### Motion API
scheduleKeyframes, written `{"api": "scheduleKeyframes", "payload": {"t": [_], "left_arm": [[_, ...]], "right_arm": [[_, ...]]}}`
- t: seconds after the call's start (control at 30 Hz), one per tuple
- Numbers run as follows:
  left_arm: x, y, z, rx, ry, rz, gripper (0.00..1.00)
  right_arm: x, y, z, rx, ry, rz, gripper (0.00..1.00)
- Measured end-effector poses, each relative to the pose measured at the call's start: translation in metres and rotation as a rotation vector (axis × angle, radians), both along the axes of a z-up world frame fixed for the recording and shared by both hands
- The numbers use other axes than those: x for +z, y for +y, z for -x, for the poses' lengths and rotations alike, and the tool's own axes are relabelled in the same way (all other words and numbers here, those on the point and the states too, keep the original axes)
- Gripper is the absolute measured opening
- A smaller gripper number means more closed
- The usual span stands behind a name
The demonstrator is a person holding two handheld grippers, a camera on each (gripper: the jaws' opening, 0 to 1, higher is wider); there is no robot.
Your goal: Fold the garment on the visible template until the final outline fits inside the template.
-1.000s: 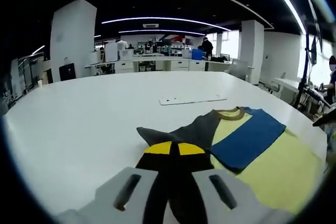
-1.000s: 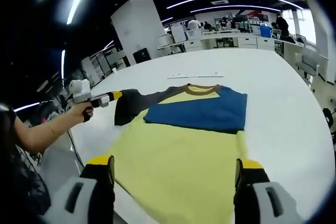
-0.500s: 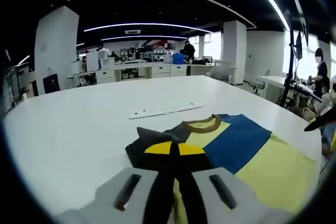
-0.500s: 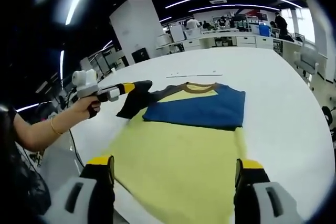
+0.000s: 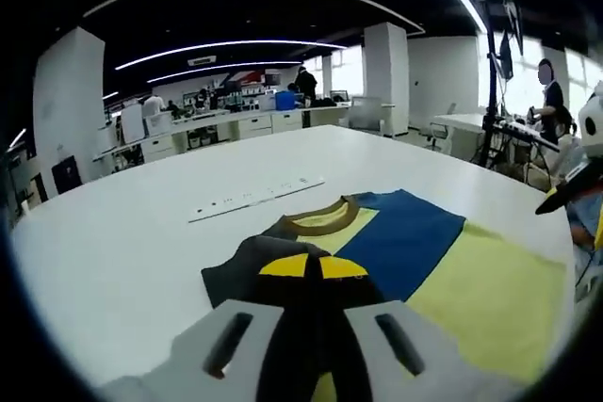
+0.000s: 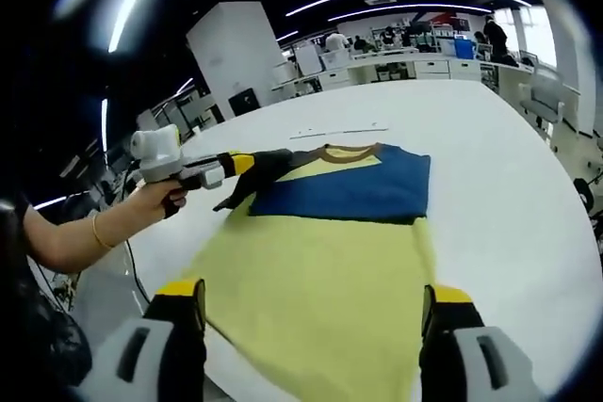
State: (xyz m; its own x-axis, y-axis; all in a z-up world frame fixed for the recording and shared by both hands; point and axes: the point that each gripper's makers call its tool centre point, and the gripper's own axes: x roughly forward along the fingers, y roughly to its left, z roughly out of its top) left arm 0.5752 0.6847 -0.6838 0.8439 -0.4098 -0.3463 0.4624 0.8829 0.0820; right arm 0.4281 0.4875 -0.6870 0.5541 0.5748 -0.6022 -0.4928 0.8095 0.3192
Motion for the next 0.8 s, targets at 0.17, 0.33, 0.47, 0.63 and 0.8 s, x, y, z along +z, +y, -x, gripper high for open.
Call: {"api": "scheduleKeyframes", "payload": {"t": [0.17, 0.33, 0.47, 0.63, 0.8], "left_arm": [[-0.011, -0.021, 0.010, -0.097, -0.002, -0.068, 0.00], [-0.031, -0.034, 0.020, -0.168, 0.032, -0.154, 0.00], [-0.045, -0.040, 0.025, -0.192, 0.067, -0.166, 0.00], [-0.057, -0.043, 0.031, -0.205, 0.101, -0.164, 0.11], [-0.059, -0.049, 0.035, -0.214, 0.112, -0.143, 0.38]], "right_arm": [[0.000, 0.000, 0.001, 0.001, 0.000, 0.004, 0.96], [0.000, 0.000, 0.002, 0.005, 0.003, 0.007, 0.96], [-0.001, -0.001, 0.003, 0.004, 0.006, 0.008, 0.96], [-0.003, -0.002, 0.004, 0.002, 0.012, 0.011, 0.96], [-0.004, -0.003, 0.004, -0.003, 0.015, 0.013, 0.96]]}}
